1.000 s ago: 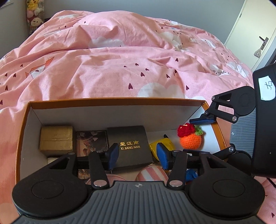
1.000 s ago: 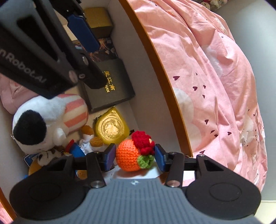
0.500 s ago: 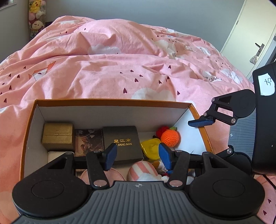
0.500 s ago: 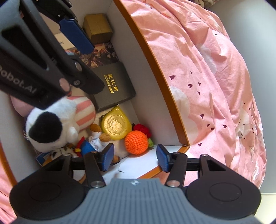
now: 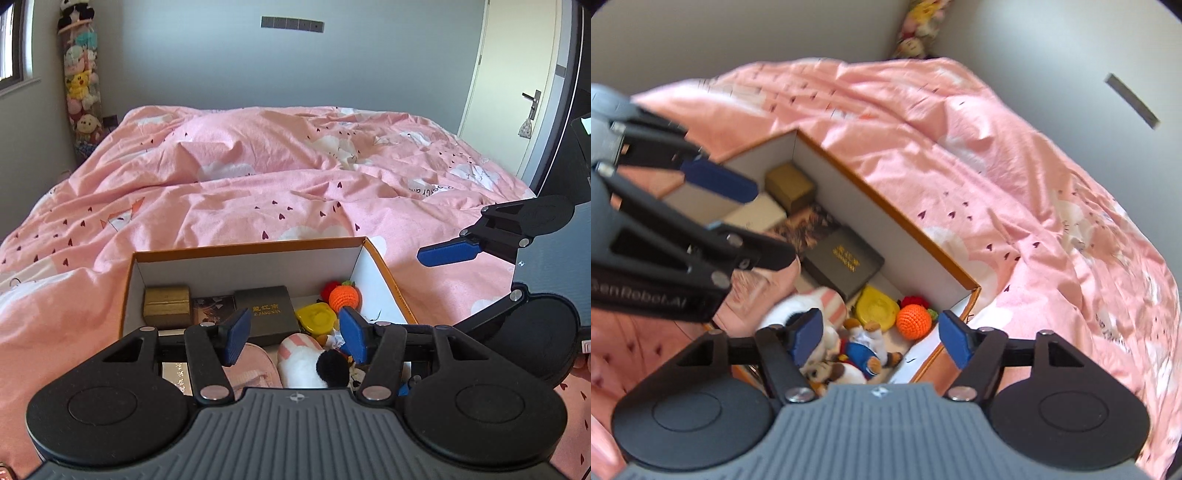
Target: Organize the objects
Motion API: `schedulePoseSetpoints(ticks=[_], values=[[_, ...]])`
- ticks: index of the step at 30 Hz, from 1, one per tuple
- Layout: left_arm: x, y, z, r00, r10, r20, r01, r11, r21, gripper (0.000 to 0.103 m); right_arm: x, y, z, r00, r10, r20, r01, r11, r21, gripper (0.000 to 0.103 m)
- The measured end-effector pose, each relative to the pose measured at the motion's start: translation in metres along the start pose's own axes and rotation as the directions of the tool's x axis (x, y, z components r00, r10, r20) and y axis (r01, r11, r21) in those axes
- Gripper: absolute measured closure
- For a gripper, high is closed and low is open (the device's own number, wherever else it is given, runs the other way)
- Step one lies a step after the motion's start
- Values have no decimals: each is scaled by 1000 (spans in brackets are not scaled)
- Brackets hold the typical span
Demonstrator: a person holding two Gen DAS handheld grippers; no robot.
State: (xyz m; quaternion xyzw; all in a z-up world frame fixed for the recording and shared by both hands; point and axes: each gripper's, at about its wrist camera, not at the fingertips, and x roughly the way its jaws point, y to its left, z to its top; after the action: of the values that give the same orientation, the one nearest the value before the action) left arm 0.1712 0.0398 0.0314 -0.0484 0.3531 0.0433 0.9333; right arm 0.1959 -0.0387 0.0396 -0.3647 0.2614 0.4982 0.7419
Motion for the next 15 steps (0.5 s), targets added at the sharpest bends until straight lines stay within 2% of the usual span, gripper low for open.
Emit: schedulePoseSetpoints(ticks=[2,6,10,15], values=[[-18,-4,-5,999,20,41,-21,999,32,40,-18,4,-6,998,-17,60,13,998,67,25],[-47,-3,-15,993,49,104,-52,998,35,40,-48,13,-21,984,-79,158,49,981,188,19],[-64,3,-29,982,84,170,-88,996,17,39,-71,21,-37,958,-147,246,58,940,337,13],[-70,10,-46,957,180,229,-179,984,-25,35,-87,31,-54,924,-221,311,50,879,475,10]])
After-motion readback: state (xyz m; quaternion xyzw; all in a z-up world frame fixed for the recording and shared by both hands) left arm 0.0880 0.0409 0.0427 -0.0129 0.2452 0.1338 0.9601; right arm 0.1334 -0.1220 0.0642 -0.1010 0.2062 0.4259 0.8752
